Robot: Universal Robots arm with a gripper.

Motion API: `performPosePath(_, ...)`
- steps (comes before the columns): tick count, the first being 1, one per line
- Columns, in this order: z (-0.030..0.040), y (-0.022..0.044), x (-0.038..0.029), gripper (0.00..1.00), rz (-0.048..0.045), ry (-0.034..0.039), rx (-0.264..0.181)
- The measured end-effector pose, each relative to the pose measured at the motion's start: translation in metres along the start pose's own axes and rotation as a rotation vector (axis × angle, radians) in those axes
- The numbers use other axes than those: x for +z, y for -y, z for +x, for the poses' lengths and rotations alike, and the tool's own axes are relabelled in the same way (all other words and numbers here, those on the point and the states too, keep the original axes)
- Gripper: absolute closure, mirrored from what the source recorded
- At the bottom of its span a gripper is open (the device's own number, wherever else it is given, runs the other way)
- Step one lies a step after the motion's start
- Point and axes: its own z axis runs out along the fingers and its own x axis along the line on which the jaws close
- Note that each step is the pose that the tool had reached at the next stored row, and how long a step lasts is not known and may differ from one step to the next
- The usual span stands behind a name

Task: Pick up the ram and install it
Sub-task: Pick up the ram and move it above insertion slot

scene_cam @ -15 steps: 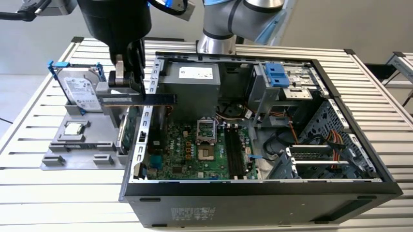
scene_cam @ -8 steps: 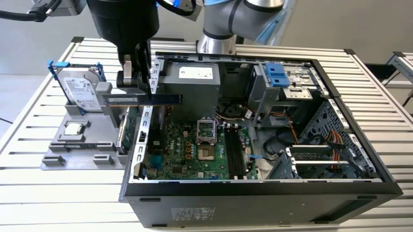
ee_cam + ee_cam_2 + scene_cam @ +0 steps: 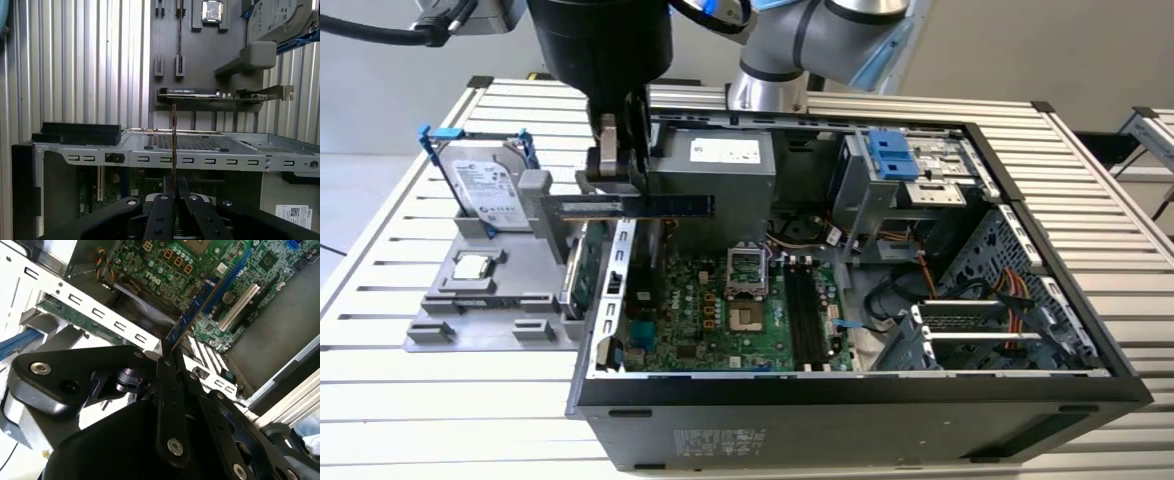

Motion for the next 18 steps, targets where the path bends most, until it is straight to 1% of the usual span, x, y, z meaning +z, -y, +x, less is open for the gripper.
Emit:
performPosePath(8,0.0002,0.0125,0.0001,1.0,0.0,-0.0001,0.0)
performPosePath(18,0.0005,0.0267,0.0003,1.0,0.0,0.0,0.0)
